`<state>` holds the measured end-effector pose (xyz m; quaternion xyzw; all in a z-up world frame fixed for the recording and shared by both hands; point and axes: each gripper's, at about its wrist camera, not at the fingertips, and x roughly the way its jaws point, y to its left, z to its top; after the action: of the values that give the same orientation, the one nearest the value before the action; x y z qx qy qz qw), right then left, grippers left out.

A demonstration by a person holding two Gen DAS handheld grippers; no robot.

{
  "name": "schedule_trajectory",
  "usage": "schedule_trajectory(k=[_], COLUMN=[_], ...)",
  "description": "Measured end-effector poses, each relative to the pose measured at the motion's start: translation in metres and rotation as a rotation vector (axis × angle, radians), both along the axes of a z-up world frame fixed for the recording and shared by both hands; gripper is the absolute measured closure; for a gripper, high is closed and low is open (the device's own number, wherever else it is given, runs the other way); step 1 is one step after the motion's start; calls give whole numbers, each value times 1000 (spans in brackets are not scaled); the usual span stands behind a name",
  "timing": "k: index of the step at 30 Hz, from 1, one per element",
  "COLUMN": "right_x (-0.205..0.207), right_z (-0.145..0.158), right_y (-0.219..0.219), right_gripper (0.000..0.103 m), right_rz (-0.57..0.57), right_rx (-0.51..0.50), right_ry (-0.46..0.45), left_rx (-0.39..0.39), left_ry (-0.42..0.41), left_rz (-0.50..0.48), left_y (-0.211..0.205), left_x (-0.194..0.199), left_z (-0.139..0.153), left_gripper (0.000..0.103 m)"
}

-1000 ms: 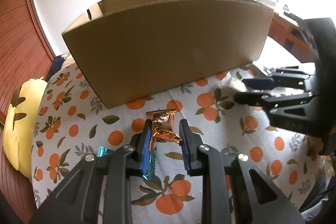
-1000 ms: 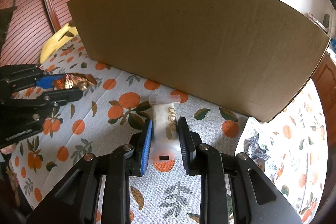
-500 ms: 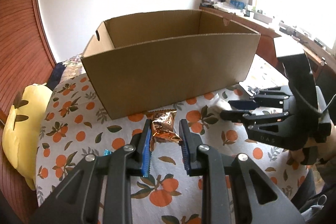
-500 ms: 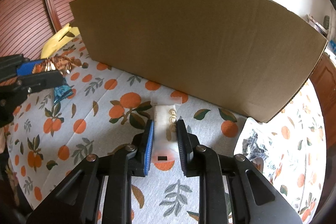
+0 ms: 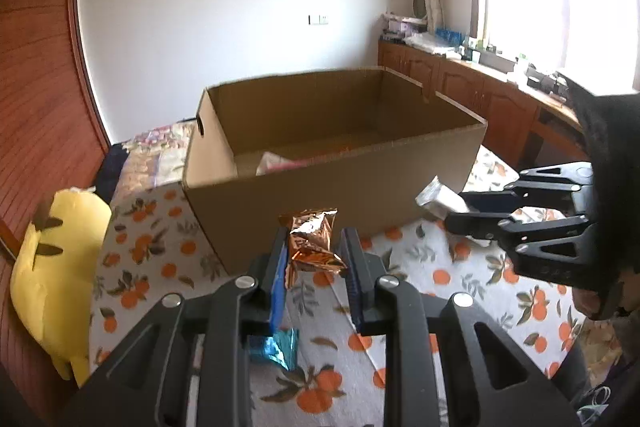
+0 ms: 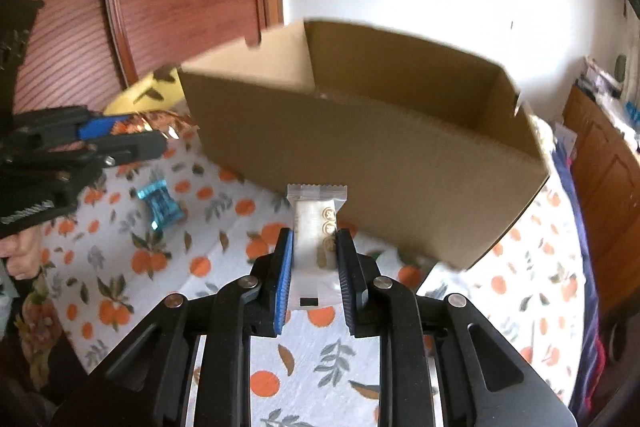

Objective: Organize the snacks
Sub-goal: 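Carry the white candy and copper candy into the box and release both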

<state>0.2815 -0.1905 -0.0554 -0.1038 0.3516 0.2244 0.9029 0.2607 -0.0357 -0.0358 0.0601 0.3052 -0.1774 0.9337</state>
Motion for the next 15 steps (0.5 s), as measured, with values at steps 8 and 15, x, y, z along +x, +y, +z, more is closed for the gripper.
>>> schedule_trajectory(k=[8,15], right_x=[16,40], right_z=[45,62], right_y=[5,14], right_gripper=[84,84], right_rz=[-1,11], right_rx=[1,0], right_ry=[-98,-143], left_rx=[-14,-11], left_ry=[-58,-96], left_rz=[-24,-34], left_y=[-6,-13], left_x=[25,57], left_z=[33,50], left_gripper=[80,80])
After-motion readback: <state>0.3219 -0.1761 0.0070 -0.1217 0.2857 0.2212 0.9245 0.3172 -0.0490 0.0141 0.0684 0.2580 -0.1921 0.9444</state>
